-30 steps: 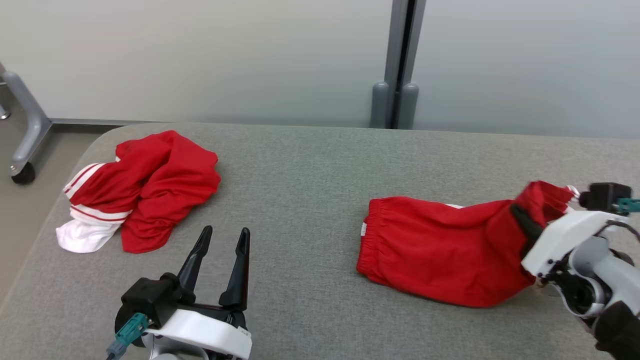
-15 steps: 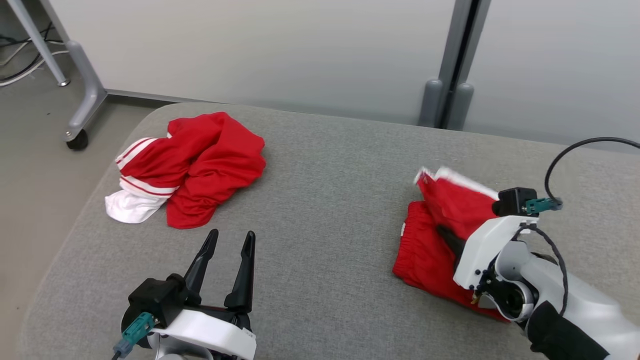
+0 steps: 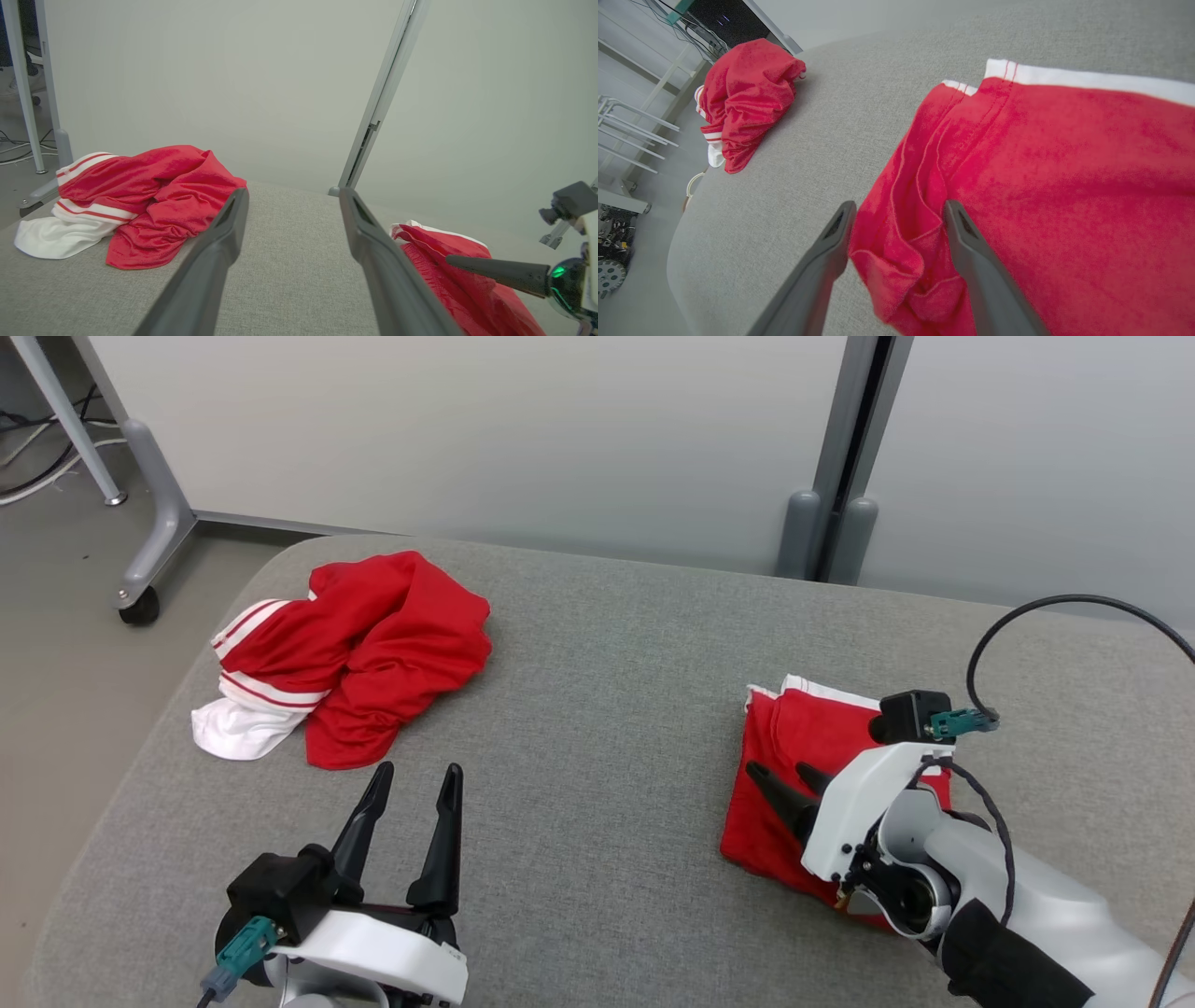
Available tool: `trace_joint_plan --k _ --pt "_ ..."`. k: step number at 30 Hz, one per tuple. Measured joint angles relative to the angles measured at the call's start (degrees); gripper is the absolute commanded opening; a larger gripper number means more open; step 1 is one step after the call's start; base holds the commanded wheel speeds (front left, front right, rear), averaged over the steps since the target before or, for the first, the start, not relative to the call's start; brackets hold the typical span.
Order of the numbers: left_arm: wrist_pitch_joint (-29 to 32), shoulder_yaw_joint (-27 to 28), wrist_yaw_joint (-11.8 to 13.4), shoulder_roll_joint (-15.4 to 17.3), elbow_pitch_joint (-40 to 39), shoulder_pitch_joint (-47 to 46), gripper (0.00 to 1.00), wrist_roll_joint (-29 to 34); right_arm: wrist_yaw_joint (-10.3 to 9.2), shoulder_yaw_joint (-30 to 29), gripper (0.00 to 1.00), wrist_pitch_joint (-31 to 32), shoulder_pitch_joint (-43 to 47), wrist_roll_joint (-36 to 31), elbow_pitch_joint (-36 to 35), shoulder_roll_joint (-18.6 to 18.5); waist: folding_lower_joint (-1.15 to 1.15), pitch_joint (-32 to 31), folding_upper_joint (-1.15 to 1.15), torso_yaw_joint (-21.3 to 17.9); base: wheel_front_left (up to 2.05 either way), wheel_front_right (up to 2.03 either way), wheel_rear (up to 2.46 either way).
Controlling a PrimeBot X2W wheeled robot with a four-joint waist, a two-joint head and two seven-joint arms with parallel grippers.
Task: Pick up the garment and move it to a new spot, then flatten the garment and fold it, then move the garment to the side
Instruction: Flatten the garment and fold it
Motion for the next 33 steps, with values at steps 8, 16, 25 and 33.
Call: trace_joint_plan --k 8,16,25,33 --pt "0.00 1.16 0.49 0.37 -0.99 0.77 1.00 0.08 0.00 -3.04 1.00 -7.44 -0.56 1.62 -7.27 -5.82 0.00 -0.93 0.00 -2.99 0.00 0.00 0.00" --pt "0.00 2.68 0.73 0.18 -2.74 2.01 1.00 0.75 0.00 -8.34 1.00 -14.91 0.69 -0.09 -8.72 -16.03 0.00 -1.08 0.00 -5.41 0.00 0.00 0.00" --pt "0.00 8.94 0.92 -0.03 -6.44 5.17 1.00 3.56 0.01 -33.39 1.00 -15.53 14.35 -22.01 -19.96 -15.21 0.00 -1.71 0.00 -9.11 0.00 0.00 0.00" --pt "0.00 13.66 0.14 -1.23 -8.46 7.31 1.00 8.17 0.01 -49.11 1.00 -15.55 30.20 -40.25 -33.39 -5.76 0.00 -1.92 0.00 -11.22 0.00 0.00 0.00"
